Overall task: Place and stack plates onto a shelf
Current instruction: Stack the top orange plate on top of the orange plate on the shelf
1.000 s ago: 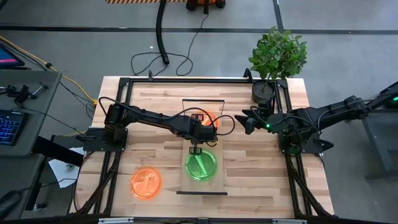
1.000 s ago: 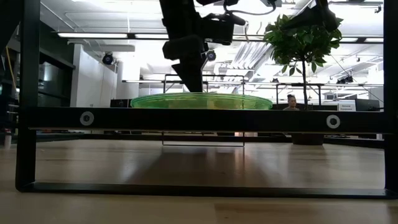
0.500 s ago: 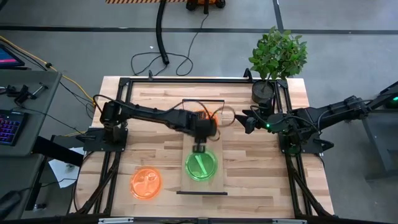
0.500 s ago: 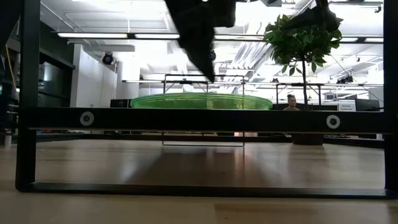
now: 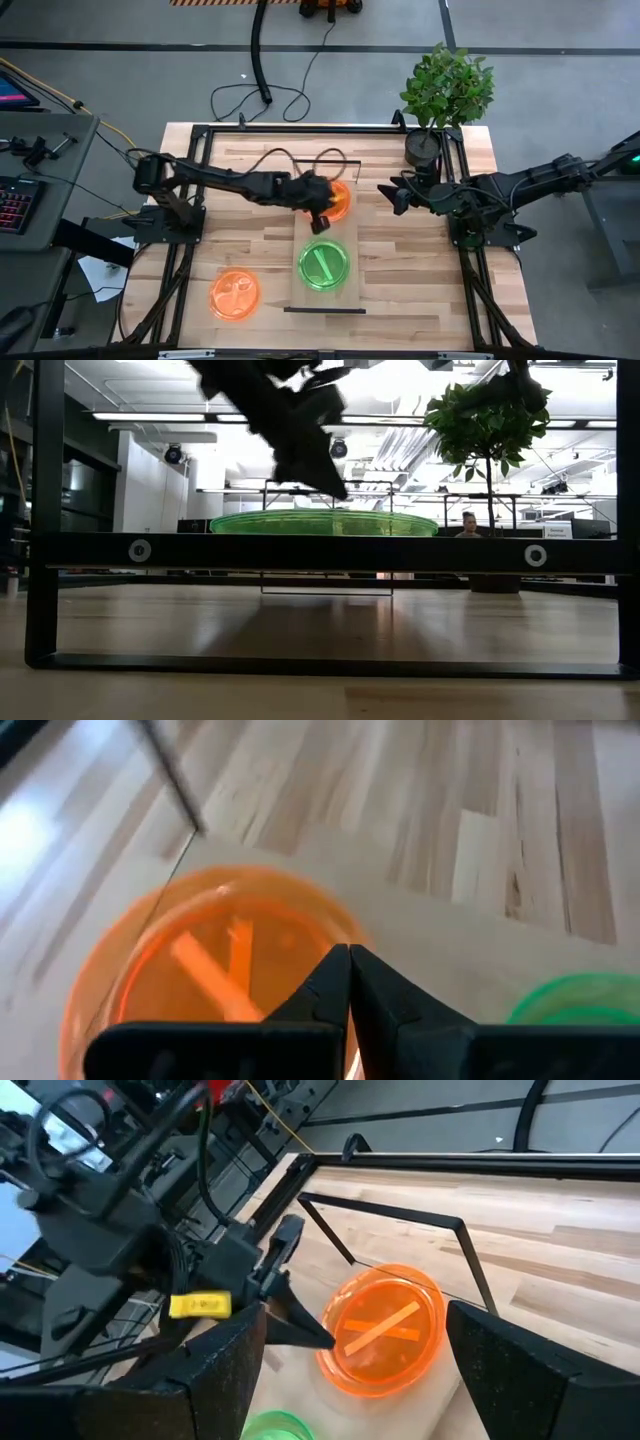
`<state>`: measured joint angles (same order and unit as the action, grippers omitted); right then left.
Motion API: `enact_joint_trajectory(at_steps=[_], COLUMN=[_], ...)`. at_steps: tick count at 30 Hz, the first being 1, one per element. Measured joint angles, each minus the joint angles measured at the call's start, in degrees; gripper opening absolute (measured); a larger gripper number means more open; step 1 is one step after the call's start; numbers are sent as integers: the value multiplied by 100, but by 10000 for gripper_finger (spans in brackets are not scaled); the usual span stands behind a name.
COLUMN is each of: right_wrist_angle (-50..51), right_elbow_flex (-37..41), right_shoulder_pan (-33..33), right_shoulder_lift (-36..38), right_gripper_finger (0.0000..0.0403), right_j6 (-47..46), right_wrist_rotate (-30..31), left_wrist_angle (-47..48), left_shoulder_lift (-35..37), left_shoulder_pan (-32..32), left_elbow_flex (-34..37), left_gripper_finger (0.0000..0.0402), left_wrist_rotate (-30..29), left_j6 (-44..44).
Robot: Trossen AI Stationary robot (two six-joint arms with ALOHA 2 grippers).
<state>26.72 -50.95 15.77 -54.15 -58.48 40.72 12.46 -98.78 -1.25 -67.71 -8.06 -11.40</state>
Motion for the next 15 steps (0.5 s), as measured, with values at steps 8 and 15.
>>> enact_joint_trajectory(at_steps=[8,15], right_wrist_angle=[12,-15], right_elbow_flex=[-7,0], right_shoulder_pan=[0,0], right_shoulder_lift=[-181,-265], right_gripper_finger=[293,293], right_j6=[-129,-174], right_wrist_rotate=[38,77], left_wrist_angle=[-509,-517], left_shoulder_lift=[-14,-408], left_shoulder_pan=[-380,-253], left_elbow_flex=[715,702], left_gripper_finger=[0,0], left_wrist_rotate=[-154,-259], left_j6=[-602,-806])
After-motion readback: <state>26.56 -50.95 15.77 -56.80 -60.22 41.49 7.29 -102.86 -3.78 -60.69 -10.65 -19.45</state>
